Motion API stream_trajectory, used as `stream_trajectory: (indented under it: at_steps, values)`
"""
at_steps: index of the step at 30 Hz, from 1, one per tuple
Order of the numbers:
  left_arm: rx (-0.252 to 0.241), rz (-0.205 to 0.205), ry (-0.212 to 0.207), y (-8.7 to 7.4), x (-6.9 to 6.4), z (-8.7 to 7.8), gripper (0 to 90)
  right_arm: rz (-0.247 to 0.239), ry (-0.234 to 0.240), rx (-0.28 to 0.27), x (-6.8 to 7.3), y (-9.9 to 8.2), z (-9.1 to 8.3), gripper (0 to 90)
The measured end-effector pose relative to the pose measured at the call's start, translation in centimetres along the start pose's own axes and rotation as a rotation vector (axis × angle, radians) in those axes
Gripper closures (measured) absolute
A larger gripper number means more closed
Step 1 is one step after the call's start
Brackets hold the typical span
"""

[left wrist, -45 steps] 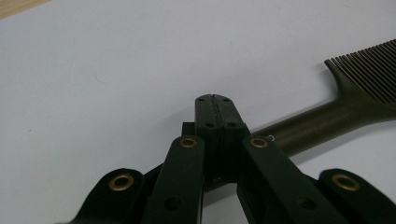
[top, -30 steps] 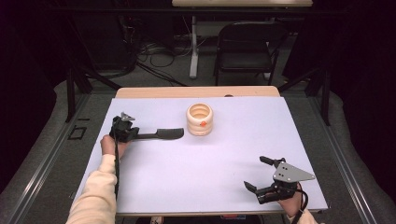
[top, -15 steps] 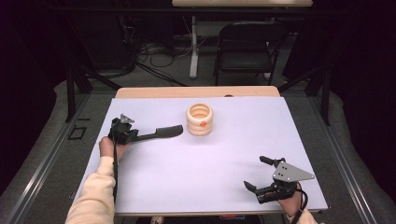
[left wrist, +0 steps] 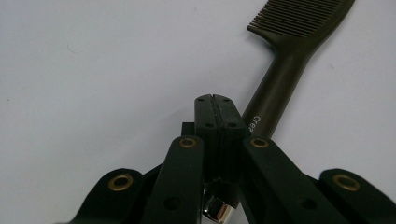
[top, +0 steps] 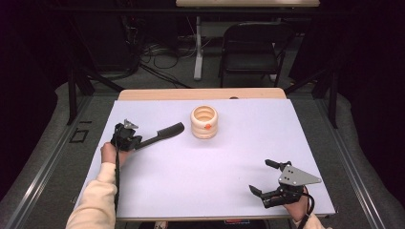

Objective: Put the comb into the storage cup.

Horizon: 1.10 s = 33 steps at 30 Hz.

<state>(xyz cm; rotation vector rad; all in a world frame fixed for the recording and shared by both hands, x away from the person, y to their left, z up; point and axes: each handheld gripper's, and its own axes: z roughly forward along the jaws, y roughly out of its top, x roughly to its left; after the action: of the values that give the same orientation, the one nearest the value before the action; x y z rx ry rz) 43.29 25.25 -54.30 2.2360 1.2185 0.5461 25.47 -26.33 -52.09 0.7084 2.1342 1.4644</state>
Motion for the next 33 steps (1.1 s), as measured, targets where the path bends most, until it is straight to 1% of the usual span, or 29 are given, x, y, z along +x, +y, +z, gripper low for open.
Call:
stream_trajectory:
  at_steps: [7,10,15,19,23,25,26,27,29,32,33]
  values:
    - [0.002,0.002,-0.006,0.0,-0.1,-0.3,89.4,-0.008,0.003,0.003,0.0,0.0,0.1,0.0]
    - [0.016,-0.002,-0.013,-0.1,-0.2,-0.3,89.2,-0.005,0.003,0.004,0.0,0.0,0.1,0.0]
    - [0.032,0.006,-0.021,-0.2,-0.5,-0.3,88.4,-0.003,0.001,0.002,0.0,0.0,0.0,0.0]
    - [0.036,0.008,-0.022,-0.3,-0.5,-0.6,88.2,-0.005,0.000,0.002,0.0,0.0,0.0,0.0]
    - [0.028,-0.001,-0.023,-0.4,-0.4,-0.8,86.2,-0.001,0.000,0.003,0.0,0.0,0.0,0.0]
    - [0.025,-0.006,-0.019,-0.4,-0.3,-0.8,82.4,0.000,0.001,0.004,-0.1,-0.1,0.1,0.0]
    - [0.028,-0.004,-0.014,-0.4,-0.3,-0.8,82.4,-0.001,0.001,0.004,-0.1,0.0,0.0,0.0]
    - [0.036,-0.002,-0.014,-0.3,-0.2,-0.8,77.4,0.001,0.002,0.004,-0.1,0.0,0.0,0.0]
    - [0.027,-0.011,-0.012,-0.1,-0.1,-1.0,72.2,0.002,0.001,0.003,-0.1,-0.1,0.0,0.0]
    - [0.012,-0.009,0.003,0.2,0.1,-1.6,61.8,0.001,0.004,0.001,-0.1,0.0,0.0,0.0]
    - [0.011,-0.011,0.000,0.3,0.1,-1.7,59.2,-0.001,0.005,-0.001,-0.1,0.0,0.0,0.0]
